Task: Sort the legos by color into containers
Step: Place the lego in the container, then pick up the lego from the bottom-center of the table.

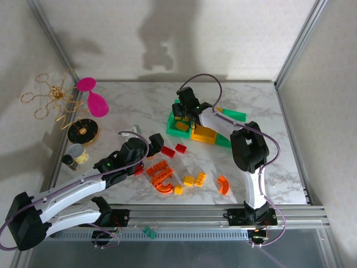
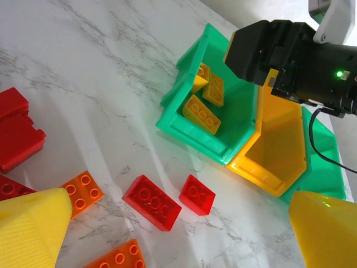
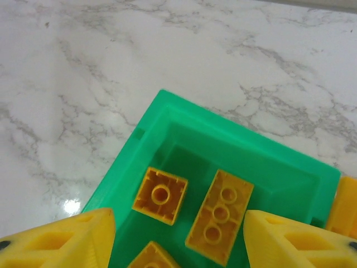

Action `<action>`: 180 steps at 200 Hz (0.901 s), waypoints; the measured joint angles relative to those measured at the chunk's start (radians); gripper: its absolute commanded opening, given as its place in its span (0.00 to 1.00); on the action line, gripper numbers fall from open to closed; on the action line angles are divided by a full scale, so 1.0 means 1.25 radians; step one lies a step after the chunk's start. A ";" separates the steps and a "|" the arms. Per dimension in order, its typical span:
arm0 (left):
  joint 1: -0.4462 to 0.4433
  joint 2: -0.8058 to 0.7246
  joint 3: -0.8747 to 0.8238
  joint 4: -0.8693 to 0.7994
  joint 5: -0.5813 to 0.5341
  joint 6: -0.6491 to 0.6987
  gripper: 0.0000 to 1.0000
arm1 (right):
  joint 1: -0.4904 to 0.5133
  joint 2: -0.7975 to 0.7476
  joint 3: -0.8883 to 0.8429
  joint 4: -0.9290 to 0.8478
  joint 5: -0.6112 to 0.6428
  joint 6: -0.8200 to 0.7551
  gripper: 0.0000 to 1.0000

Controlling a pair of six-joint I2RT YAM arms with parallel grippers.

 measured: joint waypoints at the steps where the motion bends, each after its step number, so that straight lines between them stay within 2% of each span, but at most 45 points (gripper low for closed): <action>1: 0.000 0.000 0.000 0.000 0.000 0.000 1.00 | 0.000 -0.002 -0.002 0.001 -0.001 0.000 0.62; 24: 0.000 -0.002 0.001 -0.004 0.011 0.000 1.00 | 0.000 -0.089 -0.089 0.004 -0.014 0.001 0.64; 51: -0.005 -0.015 0.001 -0.011 0.025 -0.001 1.00 | 0.000 -0.208 -0.193 0.005 -0.038 0.009 0.71; 78: -0.022 -0.018 0.001 -0.016 0.035 -0.004 1.00 | 0.003 -0.305 -0.279 -0.005 -0.048 0.032 0.73; 148: -0.101 -0.044 -0.039 -0.016 0.040 -0.060 1.00 | 0.031 -0.469 -0.482 -0.067 -0.054 0.147 0.79; 180: -0.142 -0.056 -0.069 -0.014 0.023 -0.097 1.00 | 0.080 -0.533 -0.566 -0.085 -0.041 0.214 0.82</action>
